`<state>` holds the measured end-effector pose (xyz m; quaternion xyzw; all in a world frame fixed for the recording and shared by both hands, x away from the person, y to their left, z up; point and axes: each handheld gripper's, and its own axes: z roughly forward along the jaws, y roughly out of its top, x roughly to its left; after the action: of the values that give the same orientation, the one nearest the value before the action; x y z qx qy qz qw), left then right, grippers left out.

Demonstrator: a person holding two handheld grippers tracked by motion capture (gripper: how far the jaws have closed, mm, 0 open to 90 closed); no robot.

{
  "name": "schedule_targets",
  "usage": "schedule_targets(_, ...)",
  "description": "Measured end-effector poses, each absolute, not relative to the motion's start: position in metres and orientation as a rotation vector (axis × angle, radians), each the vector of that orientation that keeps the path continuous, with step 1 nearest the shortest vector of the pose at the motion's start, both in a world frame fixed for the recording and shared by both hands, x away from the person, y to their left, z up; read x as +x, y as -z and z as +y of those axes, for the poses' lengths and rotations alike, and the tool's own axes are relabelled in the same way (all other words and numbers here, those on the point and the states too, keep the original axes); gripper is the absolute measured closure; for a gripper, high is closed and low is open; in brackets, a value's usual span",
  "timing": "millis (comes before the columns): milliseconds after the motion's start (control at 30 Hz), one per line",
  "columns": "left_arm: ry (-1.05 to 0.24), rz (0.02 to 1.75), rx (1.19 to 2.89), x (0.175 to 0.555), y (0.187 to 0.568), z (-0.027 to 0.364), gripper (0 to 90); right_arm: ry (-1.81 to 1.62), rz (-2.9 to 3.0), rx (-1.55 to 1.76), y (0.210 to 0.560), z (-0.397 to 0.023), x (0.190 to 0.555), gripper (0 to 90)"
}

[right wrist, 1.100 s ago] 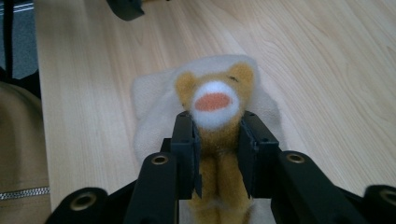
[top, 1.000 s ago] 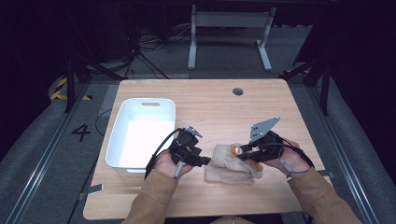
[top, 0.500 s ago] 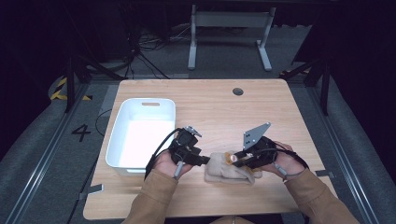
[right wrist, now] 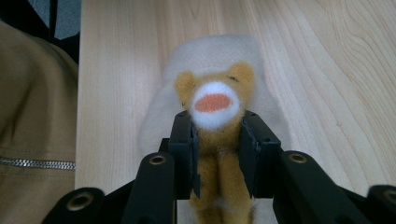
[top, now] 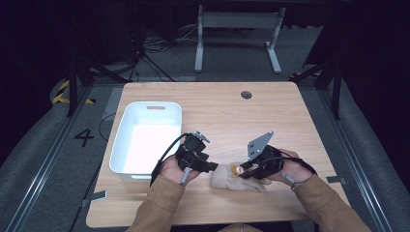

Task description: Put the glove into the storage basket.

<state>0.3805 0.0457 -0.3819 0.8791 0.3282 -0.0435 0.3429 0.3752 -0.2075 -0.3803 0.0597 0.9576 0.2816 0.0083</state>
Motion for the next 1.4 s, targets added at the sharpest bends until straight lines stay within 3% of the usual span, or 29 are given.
schedule_targets(400,0.114,0.840,2.310,0.380,0.384,0.041,47.5,-0.778,3.004,0.245,0.393,-0.213,0.385,66.0)
schedule_targets(500,0.110,0.836,2.319,0.380,0.385,0.039,47.5,-0.761,3.012,0.256,0.396,-0.213,0.386,61.8)
schedule_targets(567,0.104,0.834,2.320,0.380,0.385,0.039,47.4,-0.754,3.008,0.256,0.398,-0.213,0.387,54.0)
schedule_targets(700,0.072,0.840,2.292,0.381,0.383,0.039,40.6,-0.757,3.020,0.256,0.399,-0.213,0.386,45.3)
schedule_targets(867,0.050,0.822,2.265,0.380,0.379,0.040,35.2,-0.817,2.988,0.285,0.393,-0.216,0.385,44.8)
schedule_targets(933,0.021,0.825,2.263,0.379,0.378,0.039,25.4,-0.878,2.962,0.333,0.387,-0.222,0.386,45.0)
schedule_targets(1033,0.003,0.824,2.254,0.379,0.377,0.037,17.6,-0.916,2.923,0.380,0.381,-0.228,0.386,44.9)
schedule_targets(1200,0.020,0.807,2.231,0.381,0.375,0.036,15.9,-1.010,2.840,0.471,0.371,-0.241,0.385,45.8)
schedule_targets(1400,-0.007,0.789,2.239,0.383,0.373,0.032,15.4,-1.061,2.752,0.570,0.361,-0.259,0.383,38.9)
